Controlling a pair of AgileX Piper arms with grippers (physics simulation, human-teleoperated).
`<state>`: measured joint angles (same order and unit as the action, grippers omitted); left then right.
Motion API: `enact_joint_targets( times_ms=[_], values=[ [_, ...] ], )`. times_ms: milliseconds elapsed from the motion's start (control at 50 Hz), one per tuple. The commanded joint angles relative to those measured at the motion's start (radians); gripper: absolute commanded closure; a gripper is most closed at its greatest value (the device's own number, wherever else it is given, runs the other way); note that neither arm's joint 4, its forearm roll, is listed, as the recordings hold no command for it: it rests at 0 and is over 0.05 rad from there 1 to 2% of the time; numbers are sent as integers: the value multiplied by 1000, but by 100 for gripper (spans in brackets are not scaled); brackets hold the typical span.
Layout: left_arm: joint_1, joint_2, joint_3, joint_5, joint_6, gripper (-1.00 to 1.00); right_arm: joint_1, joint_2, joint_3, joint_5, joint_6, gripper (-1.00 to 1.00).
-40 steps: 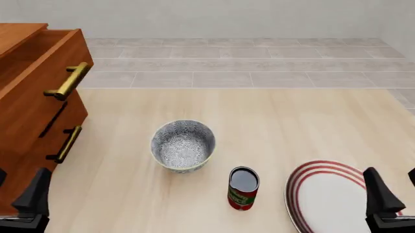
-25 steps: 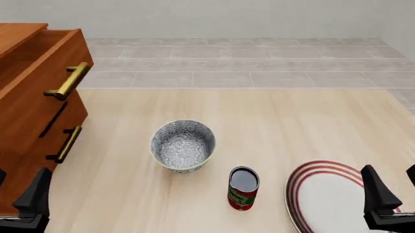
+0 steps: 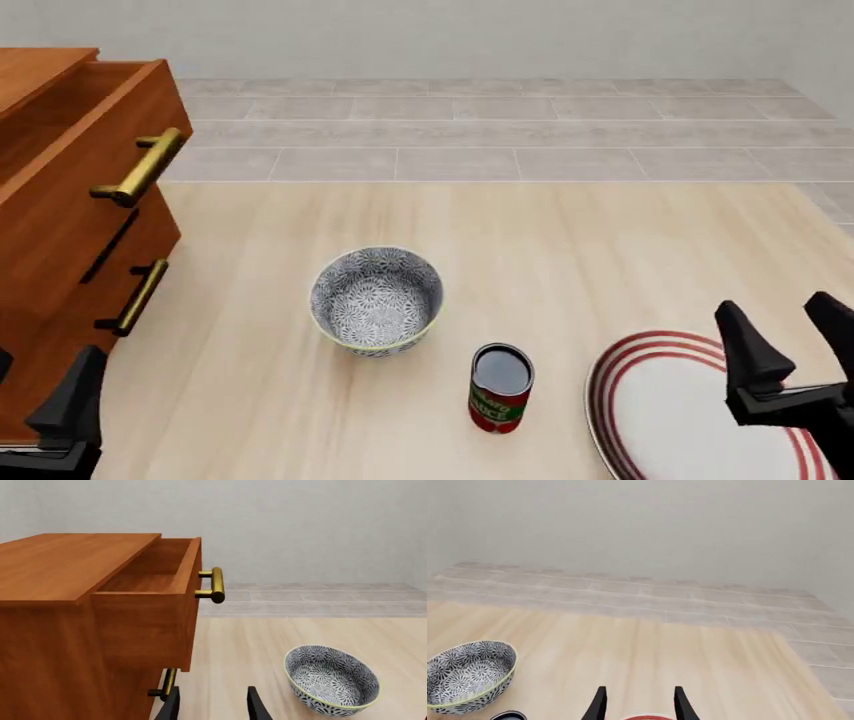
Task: Put the bowl on the plate.
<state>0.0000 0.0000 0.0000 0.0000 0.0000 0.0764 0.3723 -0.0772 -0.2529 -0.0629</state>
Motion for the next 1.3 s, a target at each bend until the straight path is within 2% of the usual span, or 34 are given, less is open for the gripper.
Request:
enact_joint_targets(
  times_ms=[20, 100, 120, 140, 180, 200, 220, 260, 280, 320, 400, 420, 540, 560, 660, 700, 760, 780, 880, 980, 1120, 1280, 1300],
  values=[
    [0, 0, 0, 0, 0, -100, 112, 249, -123, -90, -15, -100],
    [0, 0, 0, 0, 0, -100, 169, 346, -178, -90, -50, -100],
    [0, 0, 0, 0, 0, -100, 169, 347, -178, -90, -50, -100],
    [0, 0, 0, 0, 0, -100, 185, 369, -212, -80, -20, -100],
    [0, 0, 0, 0, 0, -100, 206, 413, -237, -78, -14, -100],
    [0, 0, 0, 0, 0, -100, 198, 407, -237, -88, -38, -100],
    [0, 0, 0, 0, 0, -100, 230, 466, -257, -91, -53, -100],
    [0, 0, 0, 0, 0, -100, 222, 498, -273, -111, -42, -100],
    [0, 0, 0, 0, 0, -100, 249, 535, -295, -105, -23, -100],
    [0, 0, 0, 0, 0, -100, 253, 580, -318, -114, -66, -100],
    [0, 0, 0, 0, 0, -100, 285, 628, -375, -88, -61, -100],
    [0, 0, 0, 0, 0, -100, 315, 648, -406, -64, -46, -100],
    [0, 0, 0, 0, 0, -100, 361, 712, -480, -15, -86, -100],
    [0, 0, 0, 0, 0, -100, 356, 717, -484, -18, -113, -100],
    [0, 0, 0, 0, 0, -100, 407, 775, -540, 31, -84, -100],
    [0, 0, 0, 0, 0, -100, 438, 789, -566, 60, -44, -100],
    [0, 0, 0, 0, 0, -100, 456, 816, -591, 71, -58, -100],
    [0, 0, 0, 0, 0, -100, 473, 819, -599, 78, -40, -100],
    [0, 0, 0, 0, 0, -100, 524, 875, -637, 126, -18, -100],
    [0, 0, 0, 0, 0, -100, 534, 895, -676, 162, 22, -100],
    [0, 0, 0, 0, 0, -100, 547, 930, -723, 215, 10, -100],
    [0, 0, 0, 0, 0, -100, 554, 1002, -780, 272, 53, -100],
    [0, 0, 0, 0, 0, -100, 556, 1008, -787, 276, 43, -100]
  ],
)
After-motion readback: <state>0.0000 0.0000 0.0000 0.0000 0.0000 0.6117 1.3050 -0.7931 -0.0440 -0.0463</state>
